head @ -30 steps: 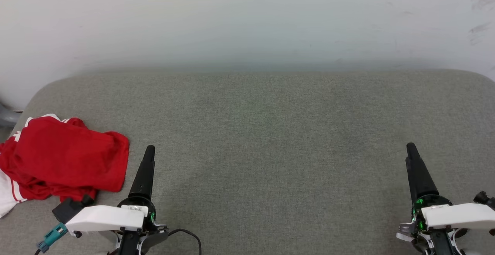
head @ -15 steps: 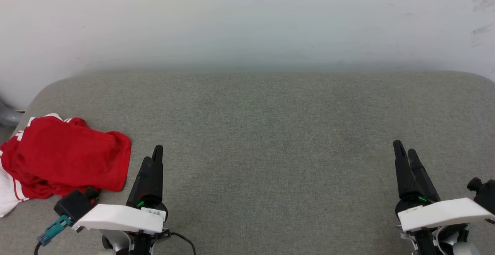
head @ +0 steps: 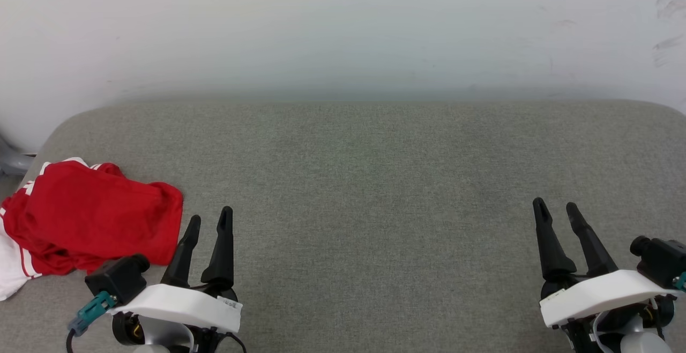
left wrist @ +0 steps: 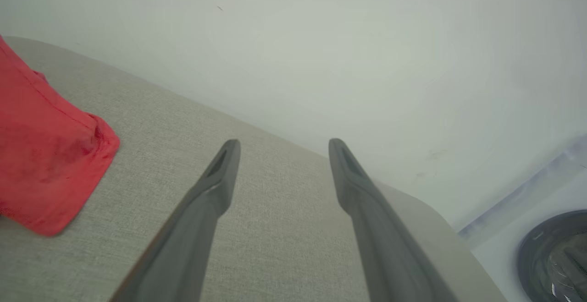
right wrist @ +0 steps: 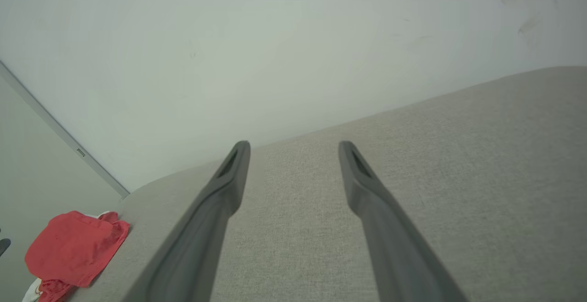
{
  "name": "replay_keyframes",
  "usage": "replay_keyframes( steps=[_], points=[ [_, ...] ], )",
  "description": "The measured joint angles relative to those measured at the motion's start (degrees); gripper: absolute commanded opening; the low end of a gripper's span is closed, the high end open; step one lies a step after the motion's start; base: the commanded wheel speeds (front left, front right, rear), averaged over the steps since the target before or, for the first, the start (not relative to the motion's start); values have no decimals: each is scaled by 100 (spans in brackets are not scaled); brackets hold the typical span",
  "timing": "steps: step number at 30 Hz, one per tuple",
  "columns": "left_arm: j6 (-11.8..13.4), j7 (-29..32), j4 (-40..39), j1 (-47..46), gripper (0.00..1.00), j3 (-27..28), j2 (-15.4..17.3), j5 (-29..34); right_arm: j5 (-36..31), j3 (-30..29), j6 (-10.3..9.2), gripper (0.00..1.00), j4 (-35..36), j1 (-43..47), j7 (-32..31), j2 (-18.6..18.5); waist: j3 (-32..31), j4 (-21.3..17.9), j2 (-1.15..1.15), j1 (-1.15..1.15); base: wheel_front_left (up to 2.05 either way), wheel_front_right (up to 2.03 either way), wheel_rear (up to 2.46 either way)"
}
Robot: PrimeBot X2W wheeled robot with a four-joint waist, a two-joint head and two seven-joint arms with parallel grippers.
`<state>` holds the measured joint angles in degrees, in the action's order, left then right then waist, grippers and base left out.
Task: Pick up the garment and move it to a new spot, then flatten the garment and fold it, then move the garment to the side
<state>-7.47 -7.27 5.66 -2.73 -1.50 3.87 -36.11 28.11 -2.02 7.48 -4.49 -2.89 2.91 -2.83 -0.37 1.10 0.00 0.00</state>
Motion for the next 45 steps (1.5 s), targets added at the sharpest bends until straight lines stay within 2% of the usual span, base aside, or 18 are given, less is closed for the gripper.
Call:
replay_keyframes(
  steps=[15,45],
  points=[
    [59,-221,36,37,100,-89,36,1200,-1060,-135,1,100,127,68,-175,0,-1,11,0,0,0,0,0],
    [169,-593,226,96,100,-108,46,2669,-2320,-305,1,100,399,177,-11,-1,-8,16,0,0,0,0,0]
  ],
)
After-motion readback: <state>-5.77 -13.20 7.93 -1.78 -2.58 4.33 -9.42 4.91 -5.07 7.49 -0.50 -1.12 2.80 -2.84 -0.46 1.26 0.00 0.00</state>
